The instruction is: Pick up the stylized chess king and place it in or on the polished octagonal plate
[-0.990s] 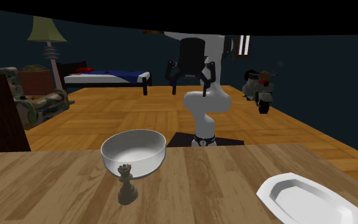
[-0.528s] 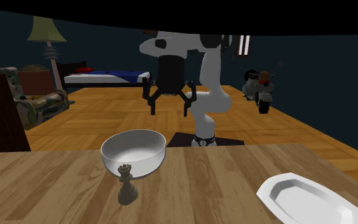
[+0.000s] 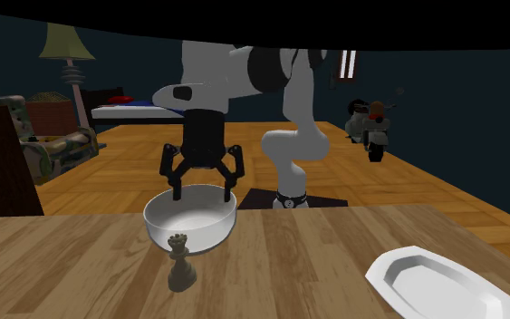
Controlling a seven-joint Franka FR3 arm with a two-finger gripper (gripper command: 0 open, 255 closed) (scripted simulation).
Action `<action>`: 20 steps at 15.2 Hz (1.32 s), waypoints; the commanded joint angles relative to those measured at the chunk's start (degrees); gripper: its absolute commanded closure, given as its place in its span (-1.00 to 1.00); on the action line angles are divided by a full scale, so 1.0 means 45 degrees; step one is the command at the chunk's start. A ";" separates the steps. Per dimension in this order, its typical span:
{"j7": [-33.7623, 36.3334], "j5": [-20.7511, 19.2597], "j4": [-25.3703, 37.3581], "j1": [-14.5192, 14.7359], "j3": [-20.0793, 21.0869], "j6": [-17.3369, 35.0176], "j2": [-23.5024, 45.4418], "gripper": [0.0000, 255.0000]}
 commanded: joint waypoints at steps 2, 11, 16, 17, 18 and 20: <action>-0.1164 0.0970 0.0667 0.0288 -0.0541 0.0902 0.1465 -1.00; -0.2139 0.2130 0.0879 0.0522 -0.0711 0.2184 0.3045 -1.00; -0.2140 0.2130 0.0879 0.0518 -0.0707 0.2184 0.3045 -1.00; -0.2140 0.2130 0.0879 0.0518 -0.0707 0.2184 0.3045 -1.00; -0.2140 0.2130 0.0879 0.0518 -0.0707 0.2184 0.3045 -1.00; -0.2139 0.2129 0.0879 0.0518 -0.0707 0.2183 0.3044 1.00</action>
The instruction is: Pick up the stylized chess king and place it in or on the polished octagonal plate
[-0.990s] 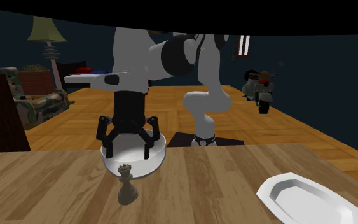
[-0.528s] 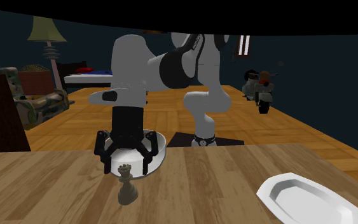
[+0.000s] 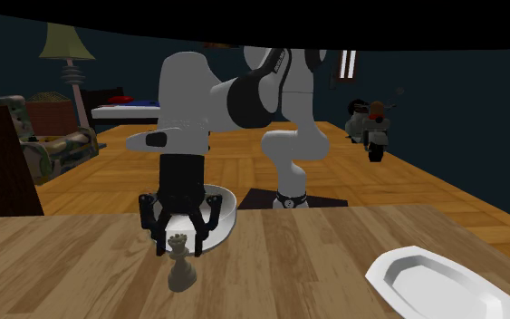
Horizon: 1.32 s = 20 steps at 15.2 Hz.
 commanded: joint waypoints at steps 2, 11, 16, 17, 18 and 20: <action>0.0000 0.0000 0.0000 0.0000 0.0000 0.0000 0.0000 1.00; 0.0170 -0.0175 0.0187 -0.0023 0.0012 -0.0312 -0.0150 1.00; 0.0546 -0.0546 0.0704 -0.0069 0.0043 -0.1107 -0.0478 1.00; 0.0613 -0.0610 0.0816 -0.0077 0.0050 -0.1267 -0.0535 1.00; 0.0678 -0.0670 0.0931 -0.0085 0.0056 -0.1428 -0.0589 1.00; 0.0801 -0.0782 0.1169 -0.0100 0.0069 -0.1750 -0.0688 1.00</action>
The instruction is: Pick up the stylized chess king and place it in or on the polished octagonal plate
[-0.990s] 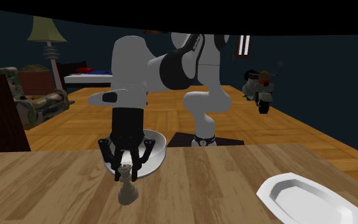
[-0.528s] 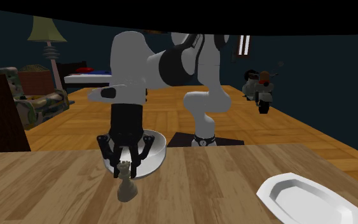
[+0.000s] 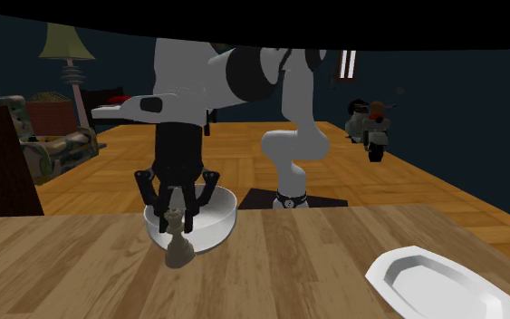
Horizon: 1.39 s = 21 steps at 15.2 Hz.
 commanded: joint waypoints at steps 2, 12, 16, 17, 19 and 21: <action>0.0187 -0.0169 0.0381 -0.0024 0.0019 -0.0514 -0.0150 1.00; 0.2647 -0.1232 -0.0339 0.0483 0.1329 -0.0729 -0.1450 1.00; 0.4130 -0.1664 -0.0873 0.0797 0.2260 -0.0569 -0.1964 1.00; 0.4500 -0.1758 -0.0969 0.0877 0.2495 -0.0542 -0.2060 1.00; 0.5234 -0.1930 -0.1116 0.1033 0.2975 -0.0502 -0.2215 1.00; 0.5968 -0.2092 -0.1205 0.1194 0.3454 -0.0479 -0.2320 1.00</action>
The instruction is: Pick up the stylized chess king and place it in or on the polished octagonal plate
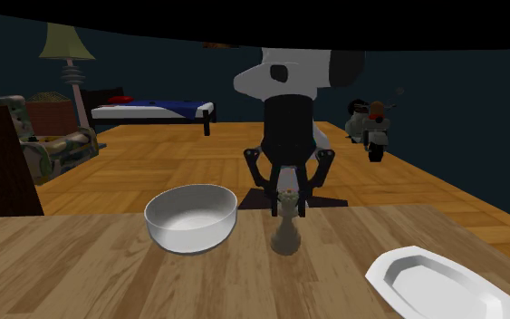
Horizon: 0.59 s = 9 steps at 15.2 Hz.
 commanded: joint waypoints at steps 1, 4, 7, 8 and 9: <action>0.0864 -0.0197 -0.0064 0.0179 0.0544 -0.0054 -0.0163 1.00; 0.1963 -0.0428 -0.0041 0.0421 0.1265 -0.0064 -0.0185 1.00; 0.3064 -0.0670 0.0116 0.0656 0.1990 -0.0110 -0.0091 1.00; 0.3430 -0.0755 0.0197 0.0728 0.2234 -0.0134 -0.0034 1.00; 0.3798 -0.0845 0.0294 0.0800 0.2477 -0.0162 0.0036 1.00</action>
